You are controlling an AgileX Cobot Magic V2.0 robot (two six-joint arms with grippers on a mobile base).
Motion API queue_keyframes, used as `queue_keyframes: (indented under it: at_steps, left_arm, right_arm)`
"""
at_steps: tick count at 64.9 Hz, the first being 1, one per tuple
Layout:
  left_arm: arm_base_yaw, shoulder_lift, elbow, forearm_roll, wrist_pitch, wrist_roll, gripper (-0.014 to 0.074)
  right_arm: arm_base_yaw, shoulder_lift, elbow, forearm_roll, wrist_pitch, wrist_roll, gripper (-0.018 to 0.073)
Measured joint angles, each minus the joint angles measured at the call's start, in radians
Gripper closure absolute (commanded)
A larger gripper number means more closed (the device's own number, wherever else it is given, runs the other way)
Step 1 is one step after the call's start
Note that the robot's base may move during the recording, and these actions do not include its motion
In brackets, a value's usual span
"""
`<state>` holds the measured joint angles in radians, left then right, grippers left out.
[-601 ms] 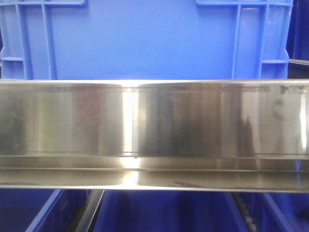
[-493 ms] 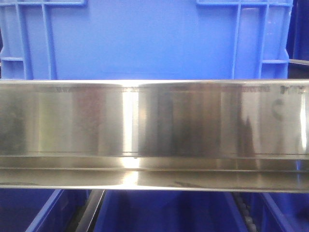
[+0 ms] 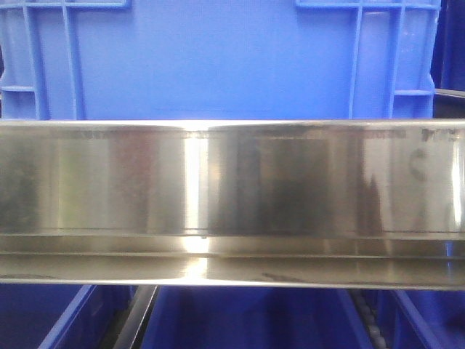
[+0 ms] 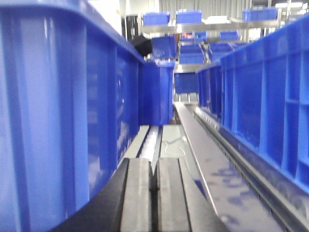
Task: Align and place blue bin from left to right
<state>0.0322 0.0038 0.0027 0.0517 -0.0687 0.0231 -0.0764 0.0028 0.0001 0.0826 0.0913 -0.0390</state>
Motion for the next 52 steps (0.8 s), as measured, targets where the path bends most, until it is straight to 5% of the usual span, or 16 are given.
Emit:
queue_keyframes:
  at_steps: [25,36,43,52]
  left_arm:
    - [0.000,0.000,0.000,0.000,-0.091,0.000,0.0707]
    - [0.000,-0.002,-0.136,0.010,-0.002,0.000,0.0693]
    - [0.000,-0.004,-0.271,0.022,0.117,0.000,0.0577]
    - [-0.002,0.033,-0.473,0.027,0.326,0.000,0.0310]
  right_arm:
    - [0.000,0.000,0.000,0.000,-0.091,0.000,0.0617]
    - [0.000,0.000,-0.046,0.000,-0.138,0.000,0.0617]
    - [0.000,-0.003,-0.186,0.000,-0.017,0.000,0.0603]
    - [0.000,0.003,-0.379,0.000,0.124,0.000,0.0559]
